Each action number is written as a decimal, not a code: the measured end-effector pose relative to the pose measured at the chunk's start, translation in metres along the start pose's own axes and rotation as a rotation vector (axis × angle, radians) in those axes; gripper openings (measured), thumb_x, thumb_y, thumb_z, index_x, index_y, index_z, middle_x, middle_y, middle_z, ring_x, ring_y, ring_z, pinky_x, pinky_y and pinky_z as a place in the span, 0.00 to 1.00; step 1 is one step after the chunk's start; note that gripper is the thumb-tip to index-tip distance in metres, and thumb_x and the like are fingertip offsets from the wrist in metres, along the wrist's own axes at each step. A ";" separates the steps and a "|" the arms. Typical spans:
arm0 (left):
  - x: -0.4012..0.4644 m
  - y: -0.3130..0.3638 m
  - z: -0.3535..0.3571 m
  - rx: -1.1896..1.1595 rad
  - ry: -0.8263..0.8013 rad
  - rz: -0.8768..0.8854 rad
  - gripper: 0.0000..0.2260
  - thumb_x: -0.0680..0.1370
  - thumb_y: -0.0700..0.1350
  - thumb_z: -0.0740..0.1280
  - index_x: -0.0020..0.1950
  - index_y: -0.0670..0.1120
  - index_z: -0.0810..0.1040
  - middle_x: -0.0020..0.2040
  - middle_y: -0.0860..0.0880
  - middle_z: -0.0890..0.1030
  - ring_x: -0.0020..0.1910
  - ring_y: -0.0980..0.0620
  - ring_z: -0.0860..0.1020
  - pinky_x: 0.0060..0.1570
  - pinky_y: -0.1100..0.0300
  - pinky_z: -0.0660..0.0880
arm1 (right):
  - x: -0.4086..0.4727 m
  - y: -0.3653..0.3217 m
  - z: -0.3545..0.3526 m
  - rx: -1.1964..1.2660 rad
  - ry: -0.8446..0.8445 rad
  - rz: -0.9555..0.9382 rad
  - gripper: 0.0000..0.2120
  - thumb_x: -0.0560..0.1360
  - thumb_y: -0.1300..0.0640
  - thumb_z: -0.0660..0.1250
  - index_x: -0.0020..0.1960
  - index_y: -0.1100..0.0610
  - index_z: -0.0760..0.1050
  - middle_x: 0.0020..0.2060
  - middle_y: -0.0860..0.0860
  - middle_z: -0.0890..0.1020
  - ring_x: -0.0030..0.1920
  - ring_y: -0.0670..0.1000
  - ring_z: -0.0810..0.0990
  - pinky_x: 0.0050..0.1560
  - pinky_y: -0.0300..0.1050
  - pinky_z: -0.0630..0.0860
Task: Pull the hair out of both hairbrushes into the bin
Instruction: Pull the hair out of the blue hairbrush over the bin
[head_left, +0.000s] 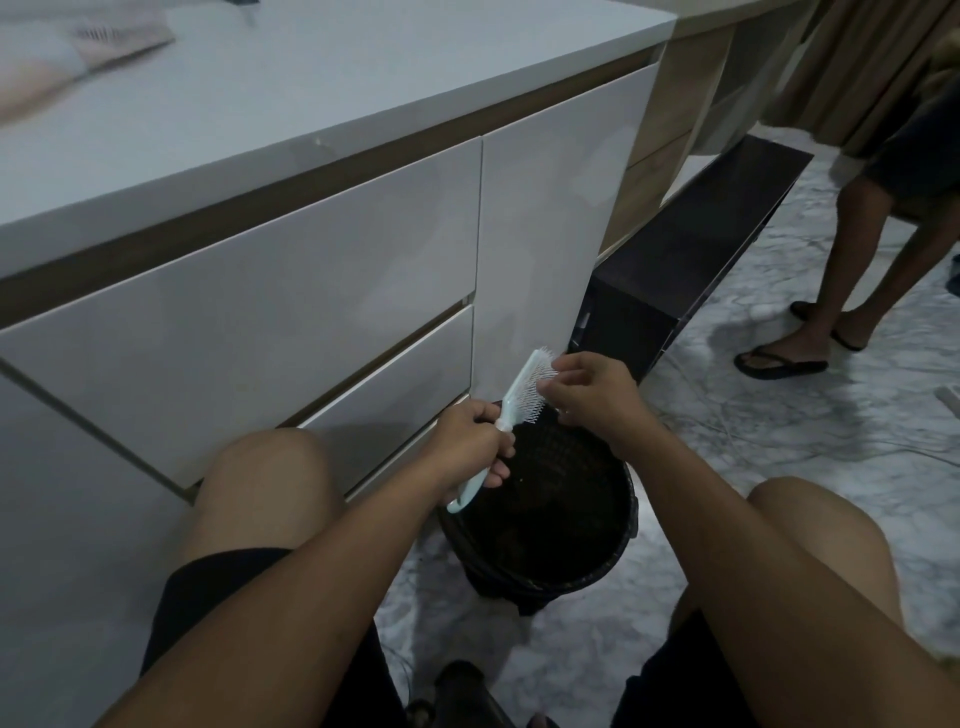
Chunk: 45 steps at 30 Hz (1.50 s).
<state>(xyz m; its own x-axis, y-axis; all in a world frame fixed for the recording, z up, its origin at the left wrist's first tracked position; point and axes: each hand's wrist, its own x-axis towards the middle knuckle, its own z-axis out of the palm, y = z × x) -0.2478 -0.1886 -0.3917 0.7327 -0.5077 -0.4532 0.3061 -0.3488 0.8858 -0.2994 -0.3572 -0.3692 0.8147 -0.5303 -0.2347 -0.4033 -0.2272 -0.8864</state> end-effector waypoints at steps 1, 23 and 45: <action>-0.002 0.001 0.000 0.003 -0.011 0.005 0.09 0.74 0.35 0.66 0.51 0.45 0.77 0.39 0.43 0.81 0.26 0.51 0.77 0.27 0.57 0.75 | -0.003 0.000 -0.001 0.000 0.010 -0.015 0.21 0.71 0.55 0.76 0.61 0.58 0.77 0.50 0.56 0.80 0.49 0.54 0.83 0.48 0.52 0.84; -0.016 -0.001 0.005 0.125 -0.018 0.112 0.14 0.73 0.35 0.67 0.57 0.48 0.78 0.40 0.47 0.80 0.24 0.54 0.74 0.24 0.61 0.70 | -0.020 0.004 0.003 -0.040 0.187 -0.077 0.24 0.62 0.44 0.80 0.52 0.50 0.74 0.40 0.51 0.82 0.43 0.53 0.84 0.43 0.56 0.84; -0.006 -0.010 0.003 0.308 0.082 0.320 0.14 0.72 0.39 0.70 0.57 0.49 0.81 0.50 0.46 0.83 0.39 0.52 0.77 0.39 0.61 0.72 | -0.014 0.003 -0.003 0.207 0.352 -0.004 0.02 0.76 0.61 0.70 0.44 0.56 0.78 0.42 0.59 0.85 0.32 0.52 0.86 0.42 0.54 0.85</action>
<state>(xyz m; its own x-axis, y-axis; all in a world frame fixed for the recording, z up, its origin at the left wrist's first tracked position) -0.2576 -0.1844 -0.3984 0.8107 -0.5682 -0.1408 -0.1300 -0.4093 0.9031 -0.3134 -0.3529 -0.3674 0.6090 -0.7852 -0.1123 -0.2792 -0.0797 -0.9569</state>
